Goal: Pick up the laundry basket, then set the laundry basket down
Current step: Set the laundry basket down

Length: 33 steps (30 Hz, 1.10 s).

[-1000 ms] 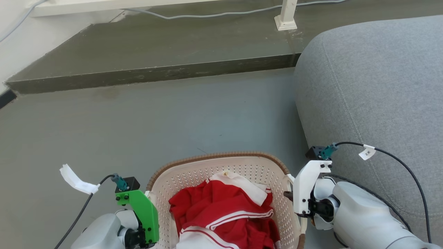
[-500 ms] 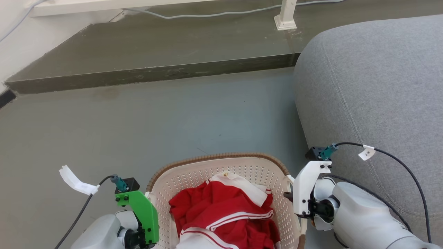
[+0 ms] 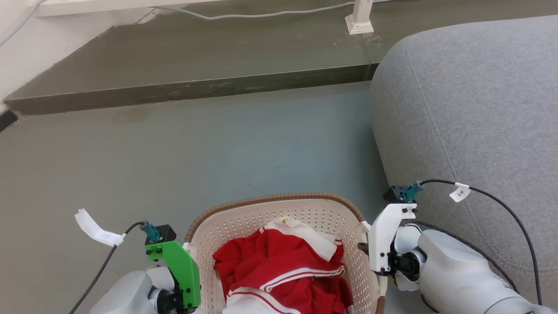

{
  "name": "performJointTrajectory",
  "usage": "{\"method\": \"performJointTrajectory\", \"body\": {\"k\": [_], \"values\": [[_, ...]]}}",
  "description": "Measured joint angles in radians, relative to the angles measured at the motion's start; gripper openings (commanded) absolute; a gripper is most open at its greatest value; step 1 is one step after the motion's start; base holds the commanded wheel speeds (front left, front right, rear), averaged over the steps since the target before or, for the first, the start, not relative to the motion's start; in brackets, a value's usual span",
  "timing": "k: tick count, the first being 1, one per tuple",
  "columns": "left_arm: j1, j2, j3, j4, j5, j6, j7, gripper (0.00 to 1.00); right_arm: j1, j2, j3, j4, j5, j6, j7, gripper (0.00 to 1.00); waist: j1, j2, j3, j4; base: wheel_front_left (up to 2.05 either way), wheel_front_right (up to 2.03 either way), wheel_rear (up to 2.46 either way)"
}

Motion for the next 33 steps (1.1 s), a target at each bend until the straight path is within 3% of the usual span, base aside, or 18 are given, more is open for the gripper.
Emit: {"method": "performJointTrajectory", "body": {"k": [17, 33], "values": [[-0.063, 0.016, -0.007, -0.026, -0.007, 0.000, -0.059, 0.00, -0.084, 0.008, 0.006, 0.030, -0.017, 0.001, -0.066, 0.00, 0.0000, 0.0000, 0.093, -0.006, 0.00, 0.00, 0.00], [-0.154, 0.061, -0.001, -0.068, 0.016, 0.000, -0.206, 0.00, -0.183, 0.014, -0.003, 0.008, -0.035, -0.006, -0.184, 0.00, 0.0000, 0.0000, 0.286, -0.001, 0.00, 0.00, 0.00]]}}
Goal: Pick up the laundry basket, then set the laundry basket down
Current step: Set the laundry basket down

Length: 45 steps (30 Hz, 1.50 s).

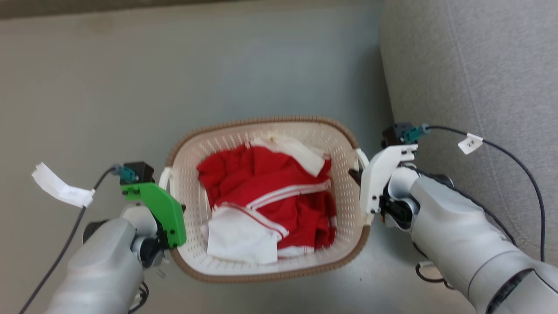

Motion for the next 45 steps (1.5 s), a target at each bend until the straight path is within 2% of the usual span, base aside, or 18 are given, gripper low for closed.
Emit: {"method": "performJointTrajectory", "body": {"k": [3, 15, 45], "values": [[-0.023, 0.004, 0.001, -0.005, 0.011, 0.000, -0.029, 0.00, -0.026, 0.002, 0.000, -0.003, -0.012, -0.013, -0.034, 0.00, 0.0000, 0.0000, 0.041, -0.001, 0.00, 0.00, 0.00], [-0.079, 0.024, -0.003, -0.002, 0.039, 0.000, -0.119, 0.00, -0.044, 0.004, -0.018, -0.030, -0.003, -0.014, -0.120, 0.00, 0.0001, 0.0000, 0.192, -0.008, 0.00, 0.00, 0.00], [-0.159, 0.025, -0.020, 0.064, 0.065, -0.004, -0.252, 0.00, -0.077, 0.003, 0.007, -0.067, 0.025, -0.021, -0.281, 0.00, 0.0002, 0.0000, 0.429, 0.007, 0.00, 0.00, 0.00]]}}
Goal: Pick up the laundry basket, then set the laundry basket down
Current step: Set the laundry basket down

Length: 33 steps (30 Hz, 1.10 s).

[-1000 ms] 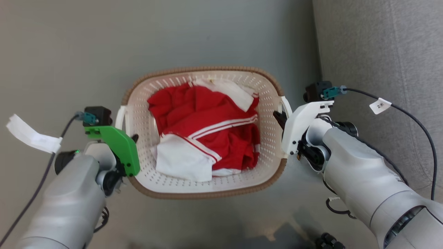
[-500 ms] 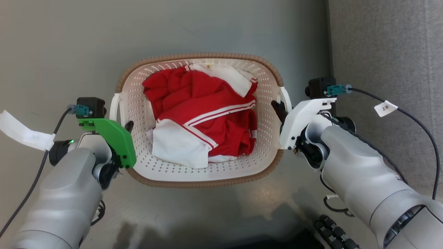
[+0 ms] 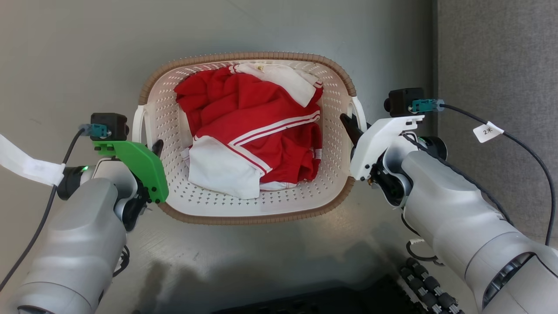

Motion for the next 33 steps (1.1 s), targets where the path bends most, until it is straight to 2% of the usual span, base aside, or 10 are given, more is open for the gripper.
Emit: {"method": "performJointTrajectory", "body": {"k": [19, 20, 21, 22, 24, 33], "values": [[-0.004, -0.019, -0.016, 0.035, 0.000, 0.000, -0.002, 0.00, 0.000, -0.005, 0.036, 0.001, 0.043, 0.001, 0.001, 0.00, -0.0001, 0.0000, 0.034, 0.002, 0.00, 0.00, 0.00], [-0.004, -0.020, -0.016, 0.035, 0.000, 0.000, -0.002, 0.09, 0.000, -0.006, 0.036, 0.001, 0.047, 0.002, 0.002, 0.00, -0.0001, 0.0000, 0.035, 0.002, 0.00, 0.00, 0.00], [-0.004, -0.020, -0.016, 0.035, 0.000, 0.000, -0.002, 0.40, 0.000, -0.007, 0.035, 0.002, 0.057, 0.003, 0.007, 0.29, -0.0001, 0.0000, 0.035, 0.002, 0.00, 0.00, 0.00], [-0.004, -0.020, -0.017, 0.037, 0.000, 0.000, -0.002, 1.00, 0.000, -0.008, 0.035, 0.002, 0.065, 0.009, 0.008, 1.00, -0.0001, 0.0000, 0.035, 0.002, 0.00, 0.00, 0.00], [-0.005, -0.019, -0.016, 0.042, 0.000, 0.000, -0.002, 1.00, 0.000, -0.012, 0.035, 0.001, 0.071, 0.018, 0.009, 1.00, -0.0001, 0.0000, 0.036, 0.003, 0.00, 0.00, 0.00], [-0.007, -0.020, -0.018, 0.060, -0.003, 0.000, 0.002, 1.00, 0.000, -0.013, 0.042, -0.002, 0.087, 0.019, 0.007, 1.00, -0.0001, 0.0001, 0.039, 0.005, 0.00, 0.00, 0.00]]}}
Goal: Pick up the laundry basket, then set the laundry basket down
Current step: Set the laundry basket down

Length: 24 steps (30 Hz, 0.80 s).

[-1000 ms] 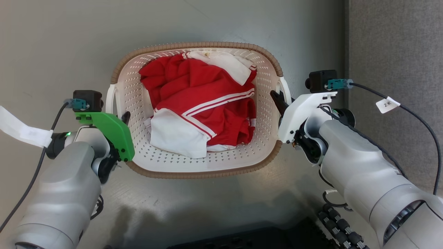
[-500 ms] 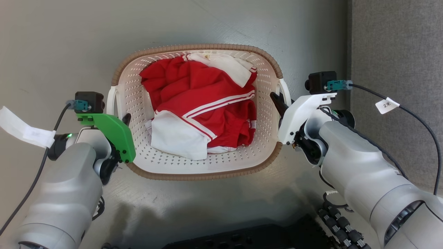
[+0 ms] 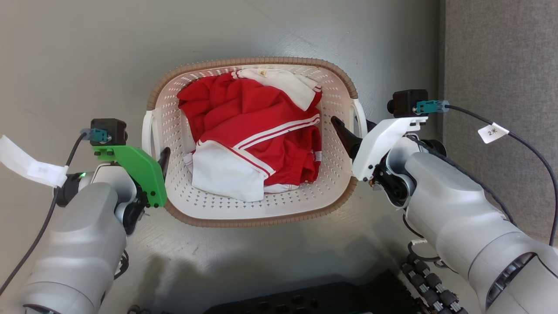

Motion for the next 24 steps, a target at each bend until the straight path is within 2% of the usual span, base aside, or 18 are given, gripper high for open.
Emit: {"method": "performJointTrajectory", "body": {"k": [10, 24], "values": [[-0.003, -0.015, -0.013, -0.003, -0.023, 0.000, -0.006, 1.00, 0.001, 0.000, 0.010, 0.021, 0.018, 0.000, -0.009, 1.00, 0.0000, -0.0001, -0.023, 0.003, 0.00, 0.00, 0.00], [0.077, -0.025, 0.001, -0.065, -0.088, 0.000, -0.090, 1.00, 0.058, 0.001, -0.004, 0.064, 0.061, 0.009, -0.048, 1.00, 0.0000, 0.0000, -0.156, 0.001, 0.00, 0.00, 0.00]]}}
